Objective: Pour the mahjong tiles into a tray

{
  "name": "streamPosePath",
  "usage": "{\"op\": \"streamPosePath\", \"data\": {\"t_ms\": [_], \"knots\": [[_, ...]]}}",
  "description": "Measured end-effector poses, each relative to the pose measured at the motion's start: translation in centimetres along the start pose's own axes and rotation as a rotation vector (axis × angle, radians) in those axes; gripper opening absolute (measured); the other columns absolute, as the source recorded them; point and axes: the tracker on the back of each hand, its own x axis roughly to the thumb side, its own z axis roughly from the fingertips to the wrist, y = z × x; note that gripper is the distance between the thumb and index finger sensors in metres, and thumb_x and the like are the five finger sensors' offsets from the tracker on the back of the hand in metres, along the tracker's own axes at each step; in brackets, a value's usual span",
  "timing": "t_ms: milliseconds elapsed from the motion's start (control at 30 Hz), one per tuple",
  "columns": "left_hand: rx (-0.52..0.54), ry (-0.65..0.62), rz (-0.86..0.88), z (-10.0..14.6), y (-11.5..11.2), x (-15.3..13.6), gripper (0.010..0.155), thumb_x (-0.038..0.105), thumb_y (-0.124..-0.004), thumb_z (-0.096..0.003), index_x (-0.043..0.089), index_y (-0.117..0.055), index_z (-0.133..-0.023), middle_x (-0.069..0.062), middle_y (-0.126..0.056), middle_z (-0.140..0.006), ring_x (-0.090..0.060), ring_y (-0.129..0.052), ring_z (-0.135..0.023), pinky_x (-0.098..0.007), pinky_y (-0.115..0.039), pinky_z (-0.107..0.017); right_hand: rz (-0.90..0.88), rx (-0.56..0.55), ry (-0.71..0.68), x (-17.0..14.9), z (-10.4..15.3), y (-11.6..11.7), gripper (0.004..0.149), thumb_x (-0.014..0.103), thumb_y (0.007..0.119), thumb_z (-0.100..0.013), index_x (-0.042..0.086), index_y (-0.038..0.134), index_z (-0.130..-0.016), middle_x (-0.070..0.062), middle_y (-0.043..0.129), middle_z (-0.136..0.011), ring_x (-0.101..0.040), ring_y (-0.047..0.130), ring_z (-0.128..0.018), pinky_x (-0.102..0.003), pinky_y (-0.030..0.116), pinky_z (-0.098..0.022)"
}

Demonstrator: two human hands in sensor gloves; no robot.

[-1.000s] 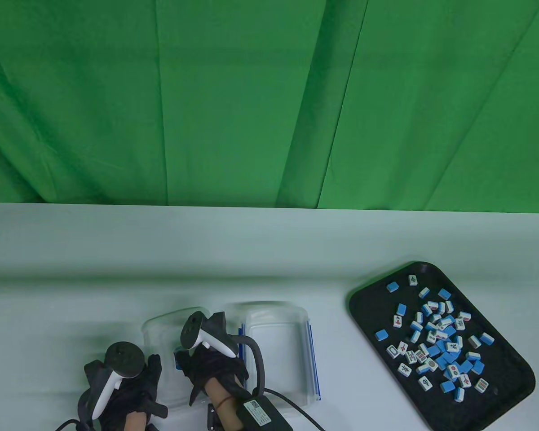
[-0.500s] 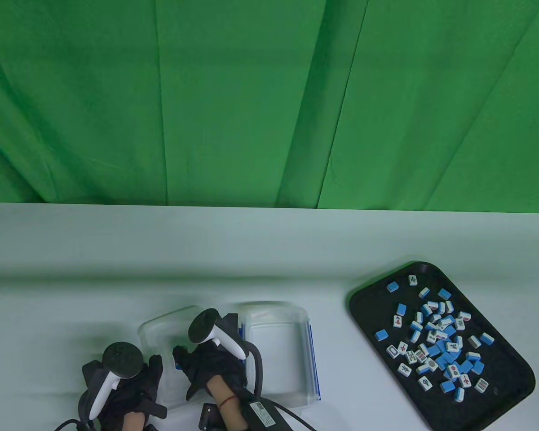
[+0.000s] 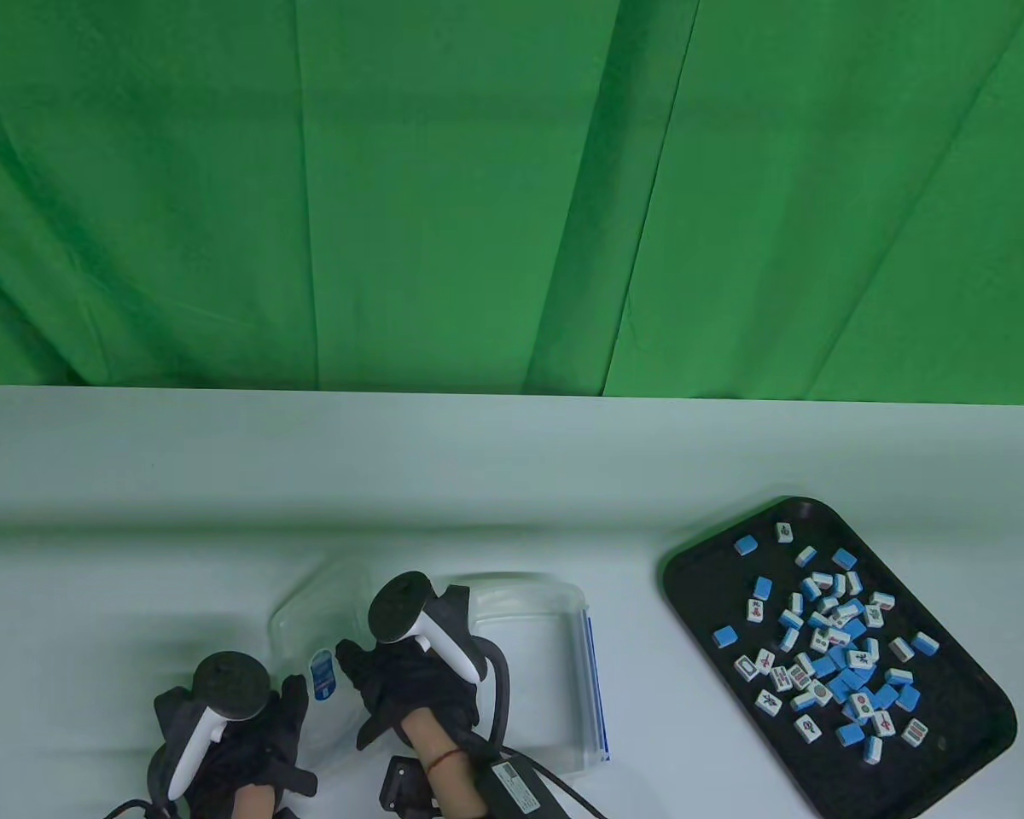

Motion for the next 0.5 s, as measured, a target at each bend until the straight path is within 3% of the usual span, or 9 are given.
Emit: {"op": "streamPosePath", "data": {"t_ms": [100, 167, 300, 400, 500], "knots": [[-0.004, -0.005, 0.008, 0.0, 0.0, 0.0, 0.071, 0.049, -0.049, -0.0674, -0.009, -0.07, -0.104, -0.024, -0.098, -0.073, -0.036, -0.103, -0.053, -0.053, -0.081, -0.041, 0.0, 0.026, -0.058, 0.3, 0.2, 0.4, 0.076, 0.048, 0.064, -0.071, 0.002, 0.028, -0.12, -0.017, 0.077, -0.101, -0.024, 0.096, -0.065, -0.034, 0.087, -0.049], [-0.009, -0.011, 0.01, 0.1, 0.0, 0.0, 0.072, 0.049, -0.049, -0.0674, -0.009, -0.069, -0.105, -0.024, -0.098, -0.074, -0.037, -0.103, -0.055, -0.053, -0.081, -0.042, -0.066, -0.002, -0.104, 0.2, 0.4, 0.4, 0.074, 0.042, 0.066, -0.071, -0.002, 0.031, -0.118, -0.012, 0.082, -0.095, -0.021, 0.098, -0.062, -0.032, 0.088, -0.047], [-0.021, -0.071, 0.071, 0.5, 0.0, 0.1, 0.082, 0.057, -0.042, -0.0651, -0.009, -0.061, -0.109, -0.027, -0.095, -0.081, -0.04, -0.101, -0.061, -0.054, -0.08, -0.045, -0.176, -0.048, -0.206, -0.3, 1.9, -1.0, 0.07, 0.038, 0.067, -0.07, -0.003, 0.035, -0.117, -0.01, 0.085, -0.091, -0.02, 0.098, -0.06, -0.031, 0.088, -0.047], [-0.024, -0.211, 0.261, 0.9, 0.1, 0.4, 0.085, 0.059, -0.041, -0.0645, -0.011, -0.061, -0.108, -0.026, -0.096, -0.081, -0.039, -0.102, -0.06, -0.053, -0.081, -0.044, -0.259, -0.114, -0.289, -1.5, 3.9, -3.2, 0.07, 0.037, 0.067, -0.069, -0.004, 0.036, -0.116, -0.011, 0.085, -0.09, -0.021, 0.098, -0.06, -0.032, 0.088, -0.047], [-0.059, -0.361, 0.483, 1.5, 0.2, 1.1, 0.079, 0.054, -0.05, -0.0664, -0.013, -0.064, -0.105, -0.021, -0.101, -0.074, -0.035, -0.104, -0.054, -0.051, -0.083, -0.041, -0.323, -0.13, -0.345, -3.0, 5.7, -5.0, 0.069, 0.036, 0.065, -0.07, -0.005, 0.034, -0.116, -0.011, 0.084, -0.091, -0.023, 0.098, -0.061, -0.034, 0.088, -0.048]]}}
